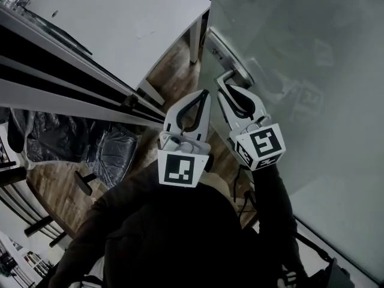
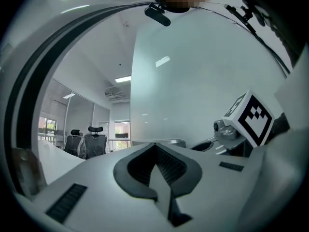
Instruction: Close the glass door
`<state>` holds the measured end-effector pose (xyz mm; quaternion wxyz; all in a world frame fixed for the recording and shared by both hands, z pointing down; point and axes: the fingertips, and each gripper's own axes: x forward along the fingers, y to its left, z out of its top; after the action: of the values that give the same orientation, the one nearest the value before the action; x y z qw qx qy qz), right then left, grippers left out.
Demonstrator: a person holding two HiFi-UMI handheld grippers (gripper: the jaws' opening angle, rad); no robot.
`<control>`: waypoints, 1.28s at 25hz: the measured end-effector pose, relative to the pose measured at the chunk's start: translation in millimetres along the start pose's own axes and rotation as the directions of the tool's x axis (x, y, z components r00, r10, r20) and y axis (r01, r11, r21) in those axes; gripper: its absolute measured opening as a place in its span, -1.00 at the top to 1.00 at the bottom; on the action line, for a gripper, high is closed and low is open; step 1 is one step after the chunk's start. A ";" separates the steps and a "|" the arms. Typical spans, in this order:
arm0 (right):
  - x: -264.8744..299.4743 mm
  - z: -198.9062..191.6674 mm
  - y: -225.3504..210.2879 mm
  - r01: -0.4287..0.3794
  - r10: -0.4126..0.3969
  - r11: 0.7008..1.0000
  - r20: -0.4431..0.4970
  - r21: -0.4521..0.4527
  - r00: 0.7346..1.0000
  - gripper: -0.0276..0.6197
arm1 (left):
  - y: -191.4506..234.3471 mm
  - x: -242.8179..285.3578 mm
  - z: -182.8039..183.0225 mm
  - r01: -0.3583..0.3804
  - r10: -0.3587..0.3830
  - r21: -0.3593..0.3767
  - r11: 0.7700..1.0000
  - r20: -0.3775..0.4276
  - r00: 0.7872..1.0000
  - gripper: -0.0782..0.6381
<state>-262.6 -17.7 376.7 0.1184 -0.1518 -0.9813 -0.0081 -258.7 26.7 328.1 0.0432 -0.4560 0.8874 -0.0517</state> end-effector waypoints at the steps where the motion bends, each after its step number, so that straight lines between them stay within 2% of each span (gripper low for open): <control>1: 0.1 -2.2 10.9 -0.014 0.014 1.000 0.001 0.000 1.000 0.71 | 1.0 -7.5 -2.5 -0.003 0.003 0.003 1.000 -0.003 1.000 0.79; 9: -14.4 14.0 74.0 -0.107 0.107 0.994 0.001 -0.016 0.994 0.71 | 5.1 -62.0 18.8 -0.078 0.078 -0.002 0.997 -0.019 0.997 0.79; 14: -24.3 -0.1 120.6 -0.170 0.170 0.985 0.021 -0.022 0.985 0.71 | 4.1 -116.9 5.8 -0.166 0.166 0.005 0.986 -0.046 0.985 0.79; 18: -29.3 4.6 142.7 -0.202 0.203 0.979 0.020 -0.033 0.979 0.71 | 12.6 -138.8 14.5 -0.222 0.222 -0.004 0.975 -0.037 0.974 0.79; 23: -37.7 6.0 172.8 -0.230 0.231 0.973 0.014 -0.027 0.973 0.71 | 22.7 -164.0 23.2 -0.239 0.239 0.005 0.971 -0.045 0.970 0.79; 32: -47.0 2.2 203.6 -0.253 0.254 0.967 0.009 -0.040 0.967 0.71 | 28.9 -188.9 30.4 -0.215 0.216 0.039 0.976 -0.033 0.976 0.79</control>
<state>-158.6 162.7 359.4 0.1086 -0.2783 -0.9543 -0.0106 -168.6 195.6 299.7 0.0402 -0.3551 0.9313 -0.0706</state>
